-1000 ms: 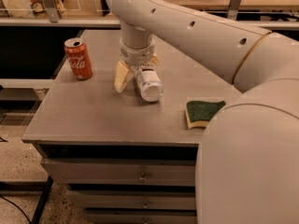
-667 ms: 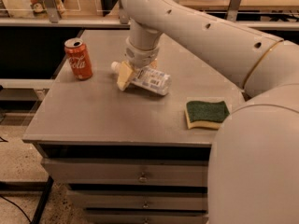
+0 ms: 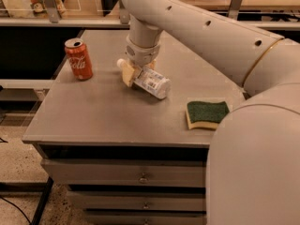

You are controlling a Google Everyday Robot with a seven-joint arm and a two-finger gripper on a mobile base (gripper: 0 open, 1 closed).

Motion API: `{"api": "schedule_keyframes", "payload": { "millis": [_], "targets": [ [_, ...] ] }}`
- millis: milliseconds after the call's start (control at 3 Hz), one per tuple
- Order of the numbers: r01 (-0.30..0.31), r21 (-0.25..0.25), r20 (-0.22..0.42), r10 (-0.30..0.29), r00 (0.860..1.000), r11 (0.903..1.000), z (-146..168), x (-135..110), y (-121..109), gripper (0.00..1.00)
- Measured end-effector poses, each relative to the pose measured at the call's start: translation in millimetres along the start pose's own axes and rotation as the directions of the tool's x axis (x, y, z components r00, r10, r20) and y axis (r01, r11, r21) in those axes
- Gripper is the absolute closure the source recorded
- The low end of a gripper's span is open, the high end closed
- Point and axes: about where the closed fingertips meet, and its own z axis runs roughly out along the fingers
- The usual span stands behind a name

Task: Place blue plastic bottle upright

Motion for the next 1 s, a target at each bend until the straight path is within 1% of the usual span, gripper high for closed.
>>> {"api": "schedule_keyframes", "payload": {
  "millis": [333,667,1000],
  "targets": [
    [0.001,-0.001,-0.002,-0.001,1.000,1.0000,2,0,1,1.00],
    [-0.007,-0.037,0.025,0.008,1.000,0.9993,-3,-3,-1,1.00],
    [-0.006,-0.083,0.068,0.011,0.998,0.9965,-20,-13,-9,1.00]
  ]
}}
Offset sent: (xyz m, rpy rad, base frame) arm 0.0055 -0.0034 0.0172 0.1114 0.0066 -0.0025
